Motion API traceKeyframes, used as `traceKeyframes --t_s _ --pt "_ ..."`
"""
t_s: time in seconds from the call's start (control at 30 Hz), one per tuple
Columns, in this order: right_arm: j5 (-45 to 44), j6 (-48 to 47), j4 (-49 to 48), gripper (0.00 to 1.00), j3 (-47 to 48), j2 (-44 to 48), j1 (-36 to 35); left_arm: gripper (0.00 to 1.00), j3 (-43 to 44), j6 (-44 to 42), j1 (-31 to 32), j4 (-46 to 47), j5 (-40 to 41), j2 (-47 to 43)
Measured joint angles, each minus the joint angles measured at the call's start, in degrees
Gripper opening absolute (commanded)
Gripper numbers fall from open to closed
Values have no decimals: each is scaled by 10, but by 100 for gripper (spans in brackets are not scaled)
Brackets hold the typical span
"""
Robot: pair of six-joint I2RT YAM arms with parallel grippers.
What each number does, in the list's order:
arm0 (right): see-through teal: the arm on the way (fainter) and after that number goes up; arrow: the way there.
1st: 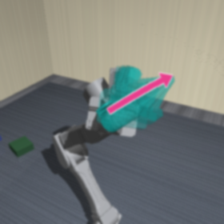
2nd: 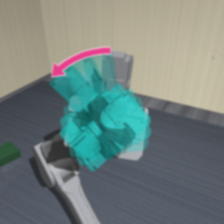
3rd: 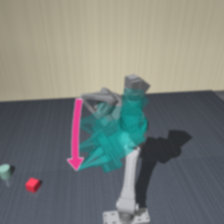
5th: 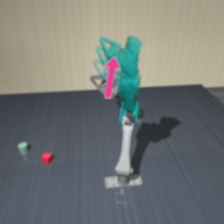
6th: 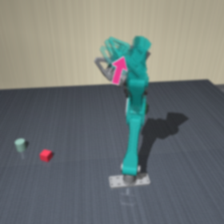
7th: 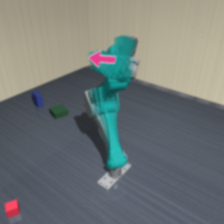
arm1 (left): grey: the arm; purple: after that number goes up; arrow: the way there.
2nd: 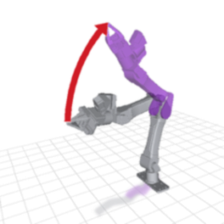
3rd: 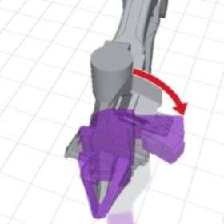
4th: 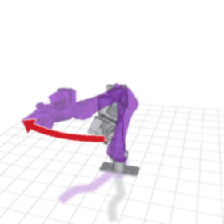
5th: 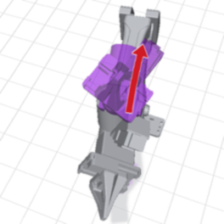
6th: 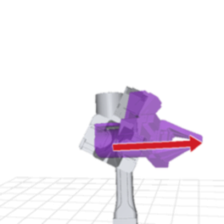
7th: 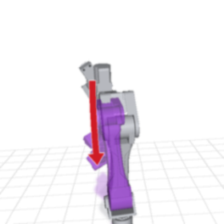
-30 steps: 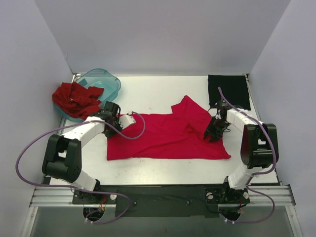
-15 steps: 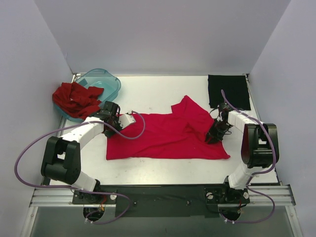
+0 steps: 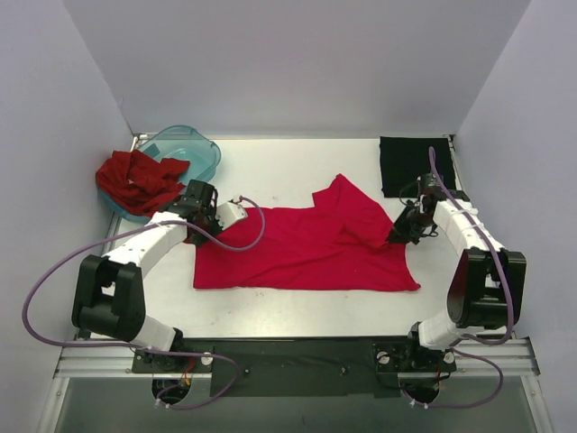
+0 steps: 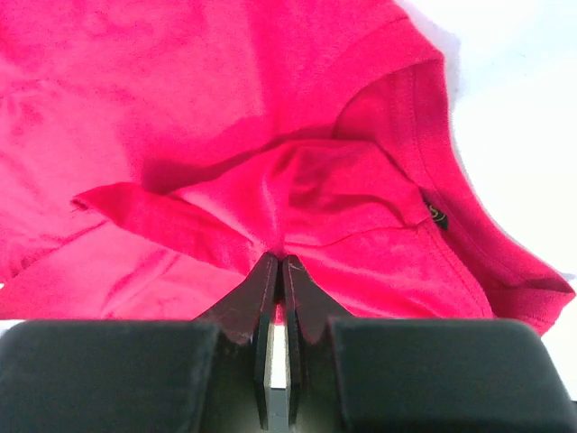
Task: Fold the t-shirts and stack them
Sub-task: Flatten out the tshirt
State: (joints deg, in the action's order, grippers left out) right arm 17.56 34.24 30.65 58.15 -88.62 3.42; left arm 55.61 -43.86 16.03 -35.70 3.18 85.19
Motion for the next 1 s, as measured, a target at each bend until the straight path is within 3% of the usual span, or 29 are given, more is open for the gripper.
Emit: traceKeyframes --t_s 0.3,0.5,0.67,0.8,0.87,1.0 --pt "11 -31 85 0 74 106 37 0 66 6 -1 -59 0 -39" --pt "13 -69 205 0 139 278 109 0 92 24 -5 -143 4 -151" --pt "23 -81 289 0 169 372 112 0 94 28 -5 -181 17 -235" --pt "45 -62 266 0 232 264 106 0 139 16 -5 -136 34 -171" --pt "50 -50 238 0 357 139 91 0 225 12 -5 -108 45 -87" --pt "64 -24 156 0 728 -134 70 0 466 12 -7 -35 69 82"
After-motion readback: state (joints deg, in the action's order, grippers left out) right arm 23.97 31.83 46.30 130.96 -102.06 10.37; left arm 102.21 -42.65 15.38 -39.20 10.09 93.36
